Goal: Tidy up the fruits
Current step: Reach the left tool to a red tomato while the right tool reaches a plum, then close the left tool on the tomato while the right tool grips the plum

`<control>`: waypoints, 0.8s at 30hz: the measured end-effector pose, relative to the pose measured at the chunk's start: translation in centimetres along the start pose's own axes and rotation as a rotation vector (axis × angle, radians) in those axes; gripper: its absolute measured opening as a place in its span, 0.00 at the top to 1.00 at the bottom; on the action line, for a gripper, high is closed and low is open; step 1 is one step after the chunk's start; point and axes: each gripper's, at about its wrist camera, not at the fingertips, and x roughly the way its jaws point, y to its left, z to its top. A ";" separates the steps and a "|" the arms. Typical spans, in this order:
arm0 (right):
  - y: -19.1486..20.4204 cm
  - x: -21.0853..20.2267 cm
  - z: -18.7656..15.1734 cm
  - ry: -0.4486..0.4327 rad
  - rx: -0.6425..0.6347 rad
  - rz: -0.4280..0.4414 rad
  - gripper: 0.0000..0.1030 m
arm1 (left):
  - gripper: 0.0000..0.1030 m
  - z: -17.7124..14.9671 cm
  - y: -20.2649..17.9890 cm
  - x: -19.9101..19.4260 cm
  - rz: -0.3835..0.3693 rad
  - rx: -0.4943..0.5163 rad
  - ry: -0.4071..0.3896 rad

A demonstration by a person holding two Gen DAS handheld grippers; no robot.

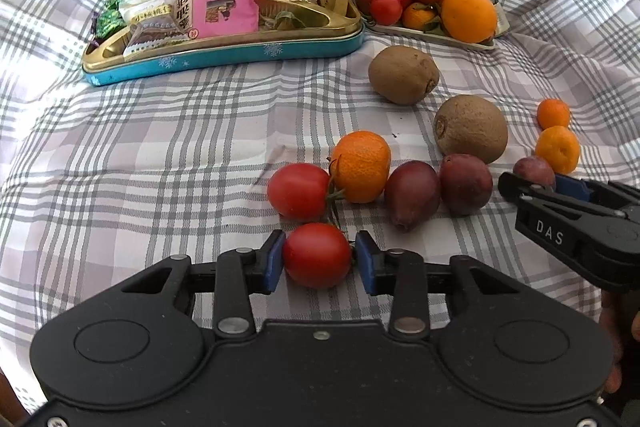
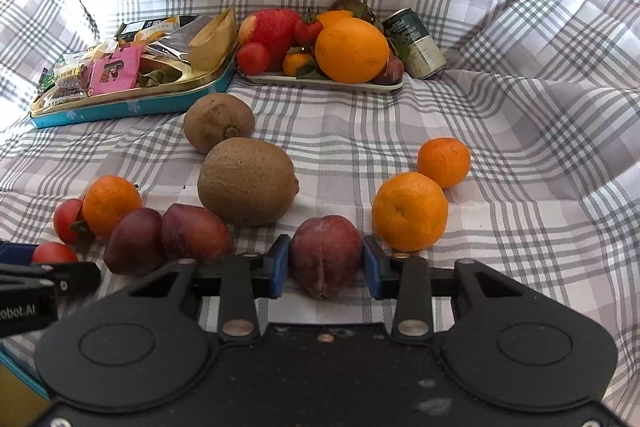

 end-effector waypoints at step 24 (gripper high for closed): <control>0.6 -12.8 -5.7 -0.006 0.068 0.093 0.62 | 0.57 -5.0 1.8 -10.3 0.000 -0.048 -0.077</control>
